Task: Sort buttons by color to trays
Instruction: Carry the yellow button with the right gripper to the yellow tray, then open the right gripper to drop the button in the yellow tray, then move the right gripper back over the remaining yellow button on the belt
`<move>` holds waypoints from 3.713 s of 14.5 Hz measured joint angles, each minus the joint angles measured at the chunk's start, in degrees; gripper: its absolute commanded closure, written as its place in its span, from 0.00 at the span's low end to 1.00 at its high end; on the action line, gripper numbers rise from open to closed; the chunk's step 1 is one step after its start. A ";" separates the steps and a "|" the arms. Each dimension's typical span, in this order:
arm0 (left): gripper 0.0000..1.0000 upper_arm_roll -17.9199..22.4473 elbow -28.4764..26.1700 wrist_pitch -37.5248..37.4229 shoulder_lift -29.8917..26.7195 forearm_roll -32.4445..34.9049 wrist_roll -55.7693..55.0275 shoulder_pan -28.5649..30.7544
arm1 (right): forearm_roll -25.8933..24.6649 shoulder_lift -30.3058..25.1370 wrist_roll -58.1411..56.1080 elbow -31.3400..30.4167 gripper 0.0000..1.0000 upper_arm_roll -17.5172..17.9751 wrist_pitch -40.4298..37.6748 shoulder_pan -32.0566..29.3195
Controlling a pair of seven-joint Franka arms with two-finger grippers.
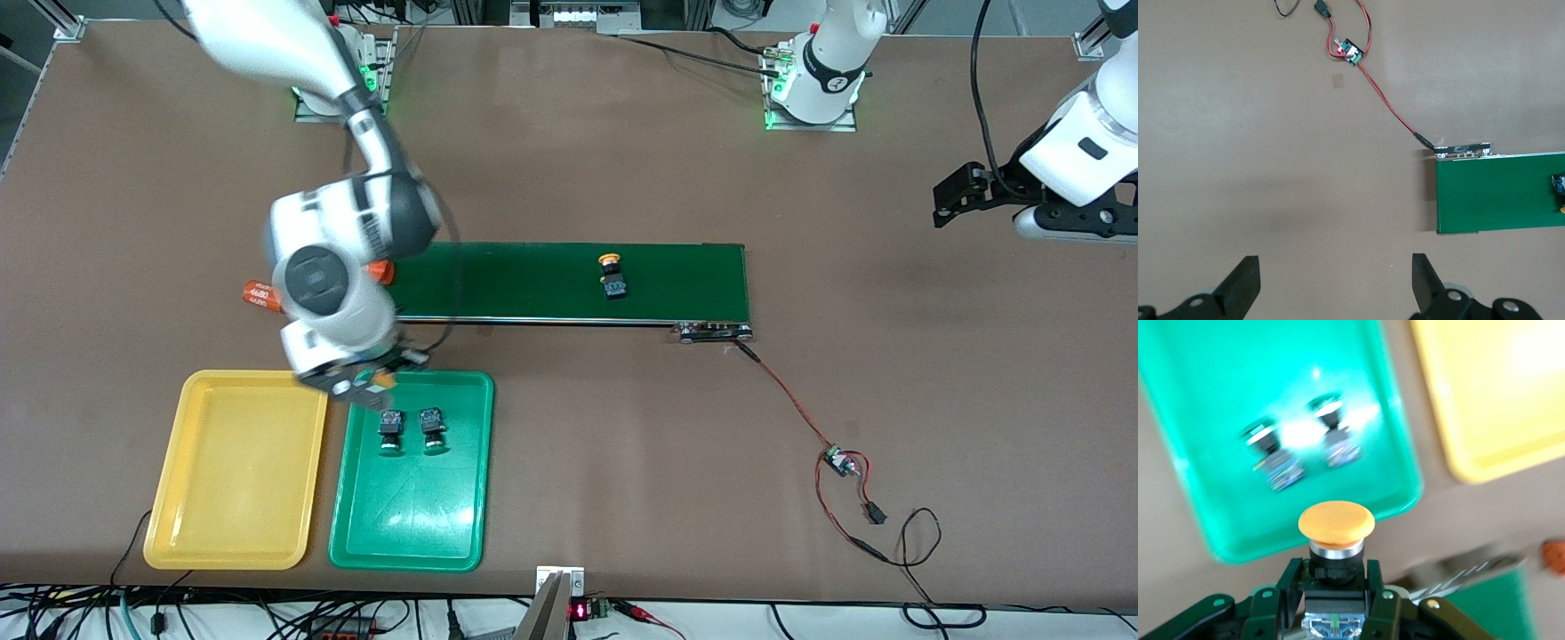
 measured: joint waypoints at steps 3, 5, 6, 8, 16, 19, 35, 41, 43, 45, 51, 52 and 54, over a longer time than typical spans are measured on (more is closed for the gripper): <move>0.00 0.00 -0.29 0.00 0.00 0.00 0.00 -0.52 | 0.00 1.40 -10.37 0.01 0.99 -0.11 0.06 -7.45; 0.00 0.00 -0.31 0.00 -0.01 0.00 0.00 -0.53 | 0.00 2.97 -17.41 0.01 0.98 -0.12 1.62 -10.89; 0.00 0.00 -0.32 0.00 0.00 0.00 0.00 -0.54 | 0.00 3.89 -21.02 0.01 0.97 -0.12 3.10 -12.17; 0.00 0.00 -0.32 0.00 -0.01 0.00 -0.01 -0.56 | 0.00 5.95 -27.03 0.01 0.95 -0.11 7.17 -13.97; 0.00 0.00 -0.37 -0.13 -0.07 0.00 -0.04 -0.60 | -0.72 11.90 -37.34 -0.01 0.00 -0.07 16.11 -15.37; 0.00 0.00 -0.37 -0.13 -0.10 0.00 -0.04 -0.62 | -0.71 12.03 -37.86 0.05 0.00 -0.06 16.40 -15.39; 0.00 0.04 -0.33 -1.02 -0.17 0.00 -0.04 -0.67 | -0.42 -1.96 -12.99 1.66 0.00 1.96 -9.68 1.52; 0.00 0.04 -0.31 -1.24 -0.18 0.00 -0.04 -0.68 | 0.76 -2.11 -1.92 1.30 0.00 2.16 -13.19 16.08; 0.00 0.04 -0.31 -1.40 -0.18 0.00 -0.04 -0.68 | 6.02 -2.03 -0.90 1.27 0.00 2.13 -12.97 18.11; 0.00 0.04 -0.31 -1.45 -0.18 0.00 -0.04 -0.71 | 8.09 -1.99 -0.90 1.24 0.00 2.10 -12.80 18.41; 0.00 0.05 -0.29 -1.50 -0.18 0.00 -0.04 -0.74 | 8.85 1.87 -0.89 0.47 0.00 2.12 -8.72 19.57; 0.00 0.06 -0.29 -1.50 -0.18 0.00 -0.04 -0.73 | 8.93 3.01 -0.87 0.46 0.00 2.11 -7.70 19.80; 0.00 0.10 -0.28 -1.50 -0.18 0.00 -0.04 -0.73 | 8.98 4.61 -0.59 0.46 0.00 2.11 -6.51 20.04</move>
